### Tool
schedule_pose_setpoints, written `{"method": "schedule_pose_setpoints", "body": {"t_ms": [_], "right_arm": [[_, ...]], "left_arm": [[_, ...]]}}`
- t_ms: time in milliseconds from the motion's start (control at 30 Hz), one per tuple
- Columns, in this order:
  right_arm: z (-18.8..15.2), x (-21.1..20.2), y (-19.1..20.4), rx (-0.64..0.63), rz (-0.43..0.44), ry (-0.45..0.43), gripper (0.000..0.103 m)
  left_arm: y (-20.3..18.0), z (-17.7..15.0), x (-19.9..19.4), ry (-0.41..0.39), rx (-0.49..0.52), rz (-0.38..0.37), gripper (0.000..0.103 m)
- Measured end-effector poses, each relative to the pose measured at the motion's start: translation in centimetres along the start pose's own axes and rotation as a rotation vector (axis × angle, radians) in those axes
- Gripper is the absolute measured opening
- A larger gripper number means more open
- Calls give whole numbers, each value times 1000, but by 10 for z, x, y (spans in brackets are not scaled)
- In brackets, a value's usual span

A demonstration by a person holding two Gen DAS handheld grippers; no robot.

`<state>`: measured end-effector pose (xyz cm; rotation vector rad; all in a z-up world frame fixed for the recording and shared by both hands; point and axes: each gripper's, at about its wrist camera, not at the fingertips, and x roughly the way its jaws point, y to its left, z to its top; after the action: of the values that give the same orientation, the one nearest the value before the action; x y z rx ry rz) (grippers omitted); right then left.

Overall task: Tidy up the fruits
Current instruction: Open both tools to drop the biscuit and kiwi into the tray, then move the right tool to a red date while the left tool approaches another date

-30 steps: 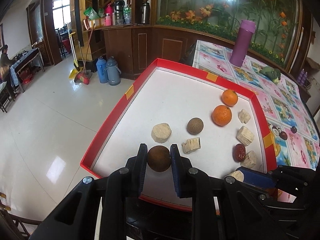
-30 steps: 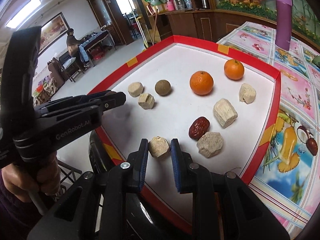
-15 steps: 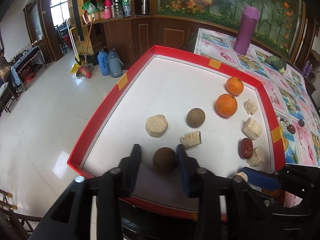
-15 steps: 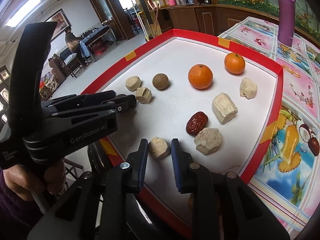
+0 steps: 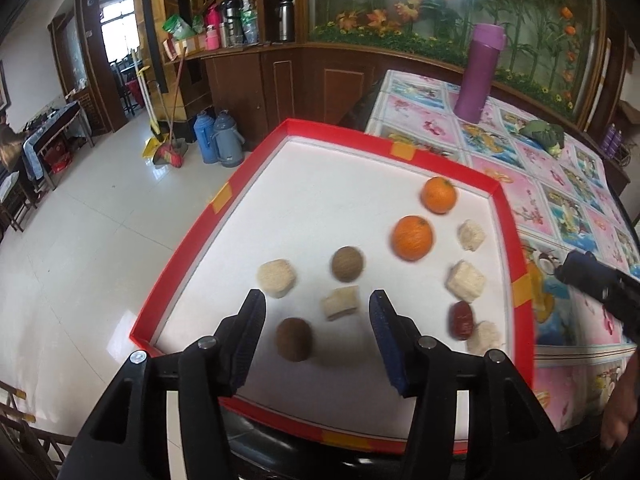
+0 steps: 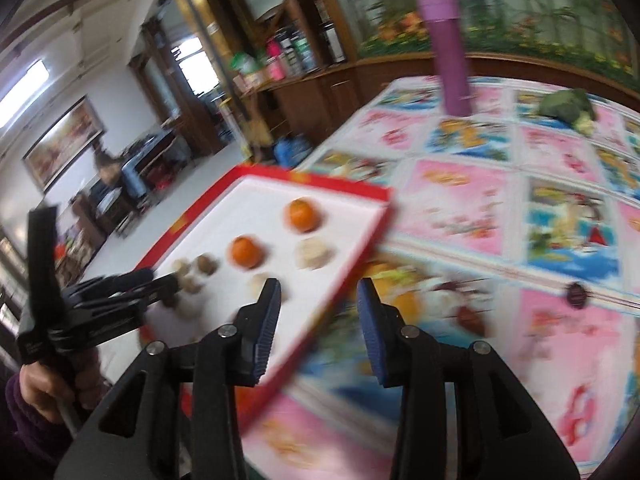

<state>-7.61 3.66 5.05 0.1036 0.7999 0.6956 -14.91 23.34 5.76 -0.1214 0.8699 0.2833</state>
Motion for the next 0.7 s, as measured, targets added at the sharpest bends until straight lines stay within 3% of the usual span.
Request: {"method": "schedule_pose_setpoints", "body": {"t_ms": [167,300,467,700], "right_arm": [[4,-29,-71,85,-149,-38,42],[2,-39,-112,87,-238,-15,42],[-2,-37,-144,118,-235,16,42],[2,-12,-148,54,-278,70,42]], "left_arm": [[-37,9,-8,-20,74,-51,56],[-82,13,-10,-20,168,-117,57],[-128,12,-9,-5,263,-172,57],[-168,7,0,41,310,-218,57]]}}
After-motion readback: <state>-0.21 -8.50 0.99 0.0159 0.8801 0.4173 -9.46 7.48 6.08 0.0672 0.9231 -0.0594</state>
